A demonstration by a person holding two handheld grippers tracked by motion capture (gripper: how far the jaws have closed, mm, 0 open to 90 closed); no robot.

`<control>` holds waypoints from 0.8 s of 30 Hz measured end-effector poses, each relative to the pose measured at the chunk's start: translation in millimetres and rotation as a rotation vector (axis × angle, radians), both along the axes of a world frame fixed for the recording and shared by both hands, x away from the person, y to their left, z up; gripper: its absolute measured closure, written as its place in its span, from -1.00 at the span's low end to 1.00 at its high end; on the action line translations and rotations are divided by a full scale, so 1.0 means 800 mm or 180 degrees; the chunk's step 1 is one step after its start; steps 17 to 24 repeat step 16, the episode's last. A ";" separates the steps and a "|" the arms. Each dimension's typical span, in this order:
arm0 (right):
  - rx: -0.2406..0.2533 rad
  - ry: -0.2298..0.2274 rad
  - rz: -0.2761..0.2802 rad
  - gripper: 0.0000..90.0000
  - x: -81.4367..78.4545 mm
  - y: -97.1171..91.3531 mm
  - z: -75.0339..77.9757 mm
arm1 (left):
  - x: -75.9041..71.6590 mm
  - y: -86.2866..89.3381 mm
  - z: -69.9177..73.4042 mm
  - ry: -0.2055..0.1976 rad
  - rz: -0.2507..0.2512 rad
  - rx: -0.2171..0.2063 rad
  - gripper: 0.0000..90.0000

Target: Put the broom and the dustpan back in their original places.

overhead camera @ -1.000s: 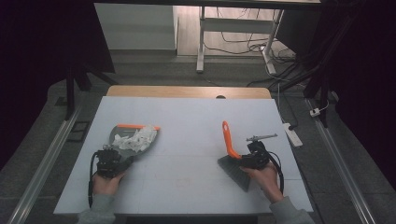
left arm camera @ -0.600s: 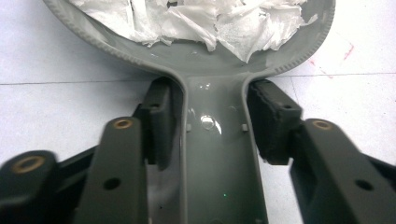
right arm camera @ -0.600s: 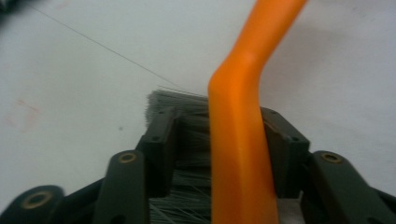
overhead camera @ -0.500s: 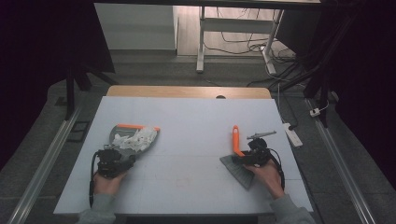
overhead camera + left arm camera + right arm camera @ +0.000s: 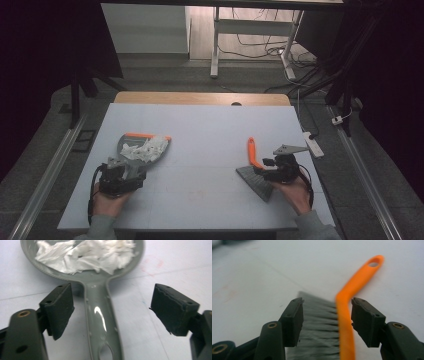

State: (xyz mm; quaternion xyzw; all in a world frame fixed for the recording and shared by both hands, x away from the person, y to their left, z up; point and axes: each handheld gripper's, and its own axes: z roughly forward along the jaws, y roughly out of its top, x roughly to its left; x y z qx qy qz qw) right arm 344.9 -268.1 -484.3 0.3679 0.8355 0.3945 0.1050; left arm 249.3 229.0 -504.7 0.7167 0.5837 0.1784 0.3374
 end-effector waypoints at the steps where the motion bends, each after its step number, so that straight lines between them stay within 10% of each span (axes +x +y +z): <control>1: -0.0002 -0.0010 0.0034 -0.04 -0.004 -0.001 0.000 | -0.003 0.000 0.002 -0.0003 -0.0100 -0.0016 -0.48; 10: 0.0077 -0.0120 0.0186 0.00 -0.025 -0.015 -0.005 | -0.014 0.004 0.006 -0.0095 -0.0668 -0.0177 -0.38; 24: 0.0066 -0.0197 0.0236 0.00 -0.029 -0.015 -0.006 | -0.009 -0.002 0.004 -0.0117 -0.0807 -0.0168 -0.38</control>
